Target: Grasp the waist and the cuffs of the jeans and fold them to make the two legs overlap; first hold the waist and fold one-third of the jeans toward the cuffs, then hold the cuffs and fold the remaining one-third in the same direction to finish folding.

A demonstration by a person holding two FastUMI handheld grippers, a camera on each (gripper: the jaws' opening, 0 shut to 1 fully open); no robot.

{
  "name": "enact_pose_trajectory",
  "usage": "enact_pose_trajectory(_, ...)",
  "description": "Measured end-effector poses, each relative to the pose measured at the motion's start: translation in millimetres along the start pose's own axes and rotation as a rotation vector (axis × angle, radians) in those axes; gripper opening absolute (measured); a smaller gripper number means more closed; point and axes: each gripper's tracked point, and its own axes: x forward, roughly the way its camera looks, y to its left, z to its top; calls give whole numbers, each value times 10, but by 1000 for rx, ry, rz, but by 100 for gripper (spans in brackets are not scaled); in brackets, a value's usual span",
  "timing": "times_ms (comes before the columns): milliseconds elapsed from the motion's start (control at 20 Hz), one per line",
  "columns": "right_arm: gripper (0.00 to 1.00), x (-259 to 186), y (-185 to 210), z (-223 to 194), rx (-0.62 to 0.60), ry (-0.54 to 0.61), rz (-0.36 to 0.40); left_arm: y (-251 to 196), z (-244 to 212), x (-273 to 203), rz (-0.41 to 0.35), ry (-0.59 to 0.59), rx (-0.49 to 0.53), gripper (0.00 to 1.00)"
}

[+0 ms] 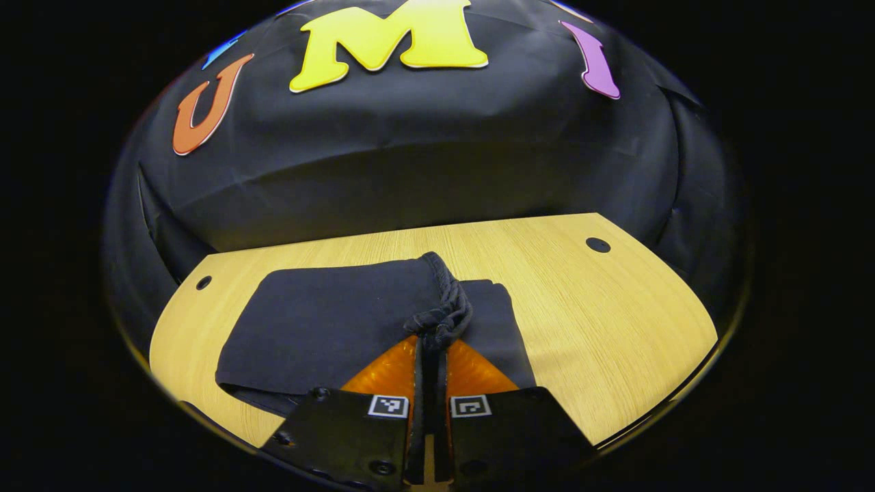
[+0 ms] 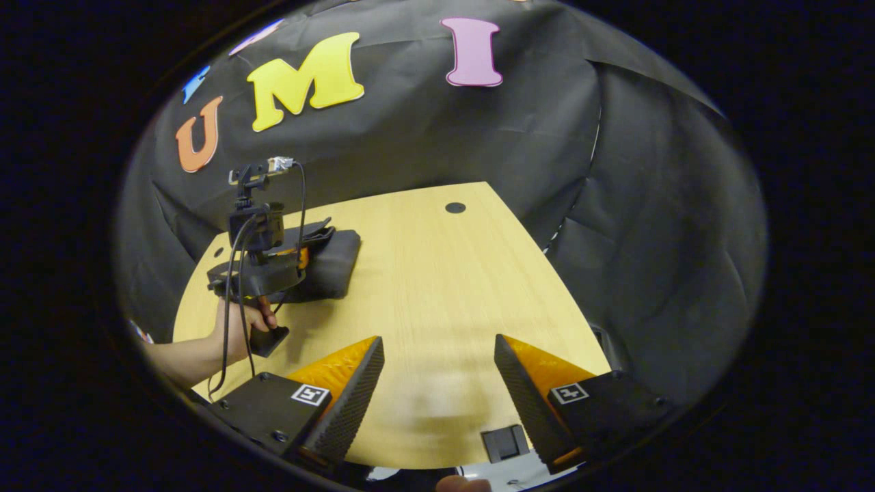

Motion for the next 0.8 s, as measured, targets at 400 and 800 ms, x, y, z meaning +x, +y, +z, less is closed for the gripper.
enact_pose_trajectory(400,100,190,276,207,-41,-29,135,81,106,-213,61,43,48,40)
enact_pose_trajectory(800,99,178,637,529,-98,-132,232,286,1028,-1210,95,-218,153,99)
